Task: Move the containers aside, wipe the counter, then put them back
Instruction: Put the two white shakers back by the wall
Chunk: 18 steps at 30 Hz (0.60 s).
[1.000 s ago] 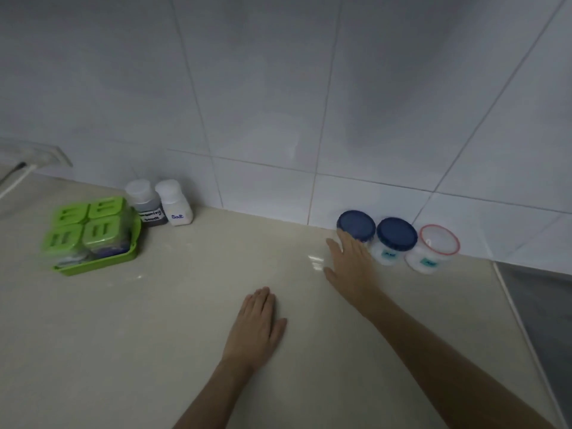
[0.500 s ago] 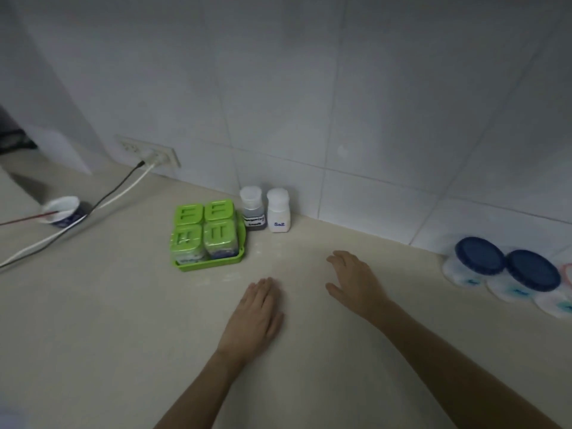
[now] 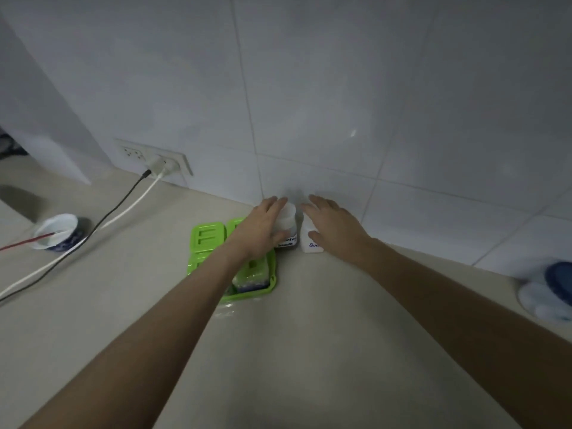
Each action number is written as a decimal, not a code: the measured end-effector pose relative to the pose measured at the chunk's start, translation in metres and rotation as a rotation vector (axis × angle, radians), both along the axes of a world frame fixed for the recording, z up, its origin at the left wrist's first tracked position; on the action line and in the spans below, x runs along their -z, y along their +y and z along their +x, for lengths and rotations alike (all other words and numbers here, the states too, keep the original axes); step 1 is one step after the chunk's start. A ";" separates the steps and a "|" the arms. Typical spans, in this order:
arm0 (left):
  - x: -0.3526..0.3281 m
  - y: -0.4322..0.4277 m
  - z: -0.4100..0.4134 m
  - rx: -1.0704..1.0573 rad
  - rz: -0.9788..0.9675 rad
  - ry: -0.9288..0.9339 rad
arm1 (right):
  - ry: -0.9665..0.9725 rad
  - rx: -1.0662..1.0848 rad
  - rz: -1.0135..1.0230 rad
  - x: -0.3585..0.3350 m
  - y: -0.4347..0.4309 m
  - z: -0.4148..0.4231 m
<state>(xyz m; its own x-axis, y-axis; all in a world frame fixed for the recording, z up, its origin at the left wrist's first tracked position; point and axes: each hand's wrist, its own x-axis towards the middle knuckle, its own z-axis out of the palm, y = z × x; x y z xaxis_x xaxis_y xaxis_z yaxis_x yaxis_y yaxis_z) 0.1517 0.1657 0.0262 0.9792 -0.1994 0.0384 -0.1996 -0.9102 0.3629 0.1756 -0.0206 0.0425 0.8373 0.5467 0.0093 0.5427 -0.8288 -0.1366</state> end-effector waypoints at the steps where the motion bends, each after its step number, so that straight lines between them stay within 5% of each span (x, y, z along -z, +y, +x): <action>1: 0.002 -0.003 0.004 -0.001 -0.009 0.003 | 0.001 0.008 0.007 0.002 0.003 0.003; 6: -0.009 -0.015 0.023 -0.051 0.031 0.017 | 0.067 0.062 0.154 0.003 -0.015 0.002; 11: -0.026 -0.052 0.031 0.137 0.096 0.086 | 0.046 0.153 0.300 -0.003 -0.084 -0.015; 18: -0.028 -0.165 0.018 0.373 -0.034 0.148 | 0.025 0.328 0.161 -0.013 -0.225 -0.041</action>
<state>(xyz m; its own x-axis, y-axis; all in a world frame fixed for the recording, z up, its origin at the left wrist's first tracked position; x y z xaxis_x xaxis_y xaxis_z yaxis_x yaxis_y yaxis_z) 0.1696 0.0004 0.0542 0.8356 -0.5429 -0.0845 -0.4572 -0.7723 0.4411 0.1346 -0.2458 0.0552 0.9688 0.2425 0.0502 0.2466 -0.9249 -0.2894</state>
